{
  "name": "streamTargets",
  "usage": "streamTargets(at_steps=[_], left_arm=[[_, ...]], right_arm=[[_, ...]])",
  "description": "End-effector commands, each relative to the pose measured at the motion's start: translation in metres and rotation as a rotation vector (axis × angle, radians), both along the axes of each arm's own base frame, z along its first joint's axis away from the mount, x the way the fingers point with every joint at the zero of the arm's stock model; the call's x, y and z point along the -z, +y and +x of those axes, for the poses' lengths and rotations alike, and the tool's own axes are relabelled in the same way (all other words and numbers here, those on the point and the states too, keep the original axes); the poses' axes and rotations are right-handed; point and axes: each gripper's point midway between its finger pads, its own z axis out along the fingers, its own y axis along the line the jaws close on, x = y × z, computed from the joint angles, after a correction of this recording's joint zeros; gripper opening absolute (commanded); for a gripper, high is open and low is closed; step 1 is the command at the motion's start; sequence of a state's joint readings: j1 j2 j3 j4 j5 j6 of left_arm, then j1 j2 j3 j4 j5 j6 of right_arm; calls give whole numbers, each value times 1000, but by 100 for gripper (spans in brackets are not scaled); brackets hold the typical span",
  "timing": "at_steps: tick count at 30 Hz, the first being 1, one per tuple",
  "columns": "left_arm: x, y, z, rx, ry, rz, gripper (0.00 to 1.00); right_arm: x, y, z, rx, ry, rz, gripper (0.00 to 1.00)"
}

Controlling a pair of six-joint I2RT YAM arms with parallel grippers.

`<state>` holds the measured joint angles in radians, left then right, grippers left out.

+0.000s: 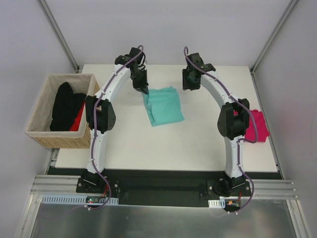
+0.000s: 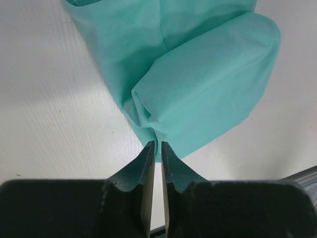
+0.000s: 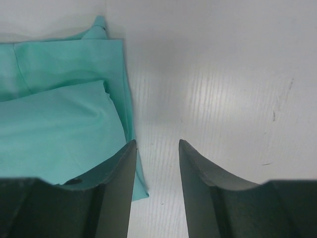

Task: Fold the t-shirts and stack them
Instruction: Fold the long partially folded tshirt into a neat square

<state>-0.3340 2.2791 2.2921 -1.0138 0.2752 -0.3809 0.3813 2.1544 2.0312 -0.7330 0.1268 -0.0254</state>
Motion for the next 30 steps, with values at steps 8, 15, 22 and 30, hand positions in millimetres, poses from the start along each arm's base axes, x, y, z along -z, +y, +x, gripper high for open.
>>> streamTargets(at_steps=[8,15,22,30], left_arm=[[14,-6,0,3,63,-46,10],[19,-5,3,-2,74,-58,10],[25,-4,5,-11,97,-75,10],[34,-10,6,-14,130,-103,11]], right_arm=[[22,44,-6,-112,95,176,44],[22,54,8,-133,81,216,45],[25,54,19,-104,91,277,46],[38,50,27,-70,123,349,47]])
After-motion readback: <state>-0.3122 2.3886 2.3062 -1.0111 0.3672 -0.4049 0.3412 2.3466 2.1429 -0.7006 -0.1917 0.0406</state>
